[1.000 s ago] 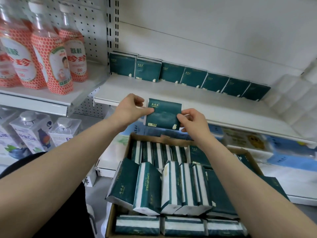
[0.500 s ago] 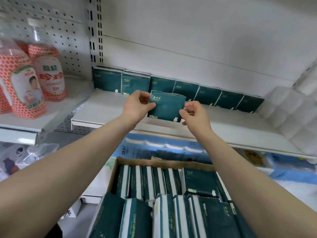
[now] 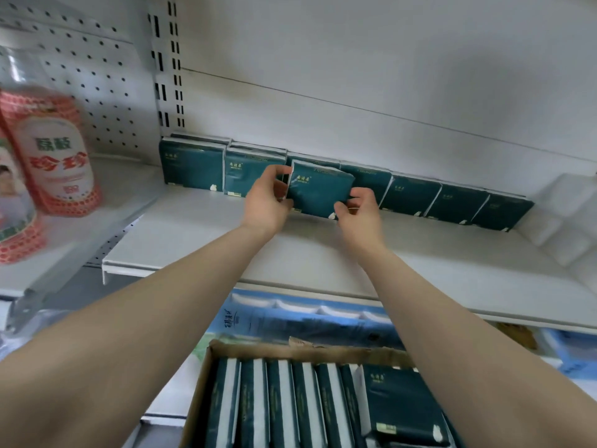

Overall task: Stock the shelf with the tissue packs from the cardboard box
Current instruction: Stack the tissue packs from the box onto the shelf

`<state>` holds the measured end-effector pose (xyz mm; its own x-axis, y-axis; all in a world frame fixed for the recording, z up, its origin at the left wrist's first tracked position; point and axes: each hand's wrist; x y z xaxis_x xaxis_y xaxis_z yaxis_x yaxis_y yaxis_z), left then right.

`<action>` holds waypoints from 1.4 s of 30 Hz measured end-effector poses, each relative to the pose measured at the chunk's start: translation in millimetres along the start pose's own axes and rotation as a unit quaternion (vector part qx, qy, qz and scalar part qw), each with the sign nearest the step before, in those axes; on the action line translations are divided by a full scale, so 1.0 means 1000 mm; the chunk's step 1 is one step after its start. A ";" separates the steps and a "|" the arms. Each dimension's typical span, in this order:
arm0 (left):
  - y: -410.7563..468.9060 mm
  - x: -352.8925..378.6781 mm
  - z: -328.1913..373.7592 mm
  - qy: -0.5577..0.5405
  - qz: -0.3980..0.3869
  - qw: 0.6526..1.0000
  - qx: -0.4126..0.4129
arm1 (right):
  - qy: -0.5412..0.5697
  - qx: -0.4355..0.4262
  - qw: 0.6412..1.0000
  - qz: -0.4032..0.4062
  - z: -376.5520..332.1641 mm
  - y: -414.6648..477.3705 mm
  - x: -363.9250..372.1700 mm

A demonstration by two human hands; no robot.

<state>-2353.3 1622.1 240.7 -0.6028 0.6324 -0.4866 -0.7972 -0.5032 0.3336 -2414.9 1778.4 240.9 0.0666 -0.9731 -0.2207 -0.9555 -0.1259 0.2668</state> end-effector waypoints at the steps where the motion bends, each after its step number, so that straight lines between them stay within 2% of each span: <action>1: 0.002 0.002 -0.003 0.001 0.006 1.000 0.000 | 0.000 -0.001 1.000 0.003 0.002 0.003 0.004; 8: 0.007 0.012 -0.027 -0.032 0.014 0.999 0.013 | -0.023 -0.005 1.000 0.002 0.022 0.009 0.016; 14: 0.008 0.013 -0.028 0.004 0.010 0.999 0.032 | -0.066 -0.032 0.997 -0.006 0.025 0.009 0.013; 27: 0.010 0.014 -0.028 0.010 -0.022 0.999 0.022 | -0.100 -0.005 0.991 -0.084 0.026 0.010 0.015; 34: 0.006 0.011 -0.023 0.025 -0.044 0.999 0.017 | -0.088 0.003 0.993 -0.074 0.021 0.007 0.012; 38: 0.002 0.003 -0.020 0.085 -0.065 0.994 0.014 | -0.072 0.016 0.994 -0.076 0.012 -0.004 0.002; 42: -0.017 -0.014 -0.004 0.155 -0.074 0.983 0.068 | -0.056 -0.007 0.994 -0.098 0.003 -0.031 -0.020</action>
<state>-2331.1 1619.6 238.3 -0.4578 0.4726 -0.7530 -0.8850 -0.3226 0.3356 -2387.8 1802.7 234.6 0.2184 -0.9023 -0.3718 -0.9231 -0.3146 0.2212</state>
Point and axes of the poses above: each hand's wrist, its own y-axis towards the middle knuckle, its own x-axis out of the palm, z = x × y, and after that the axes turned 11 degrees about y, right-handed
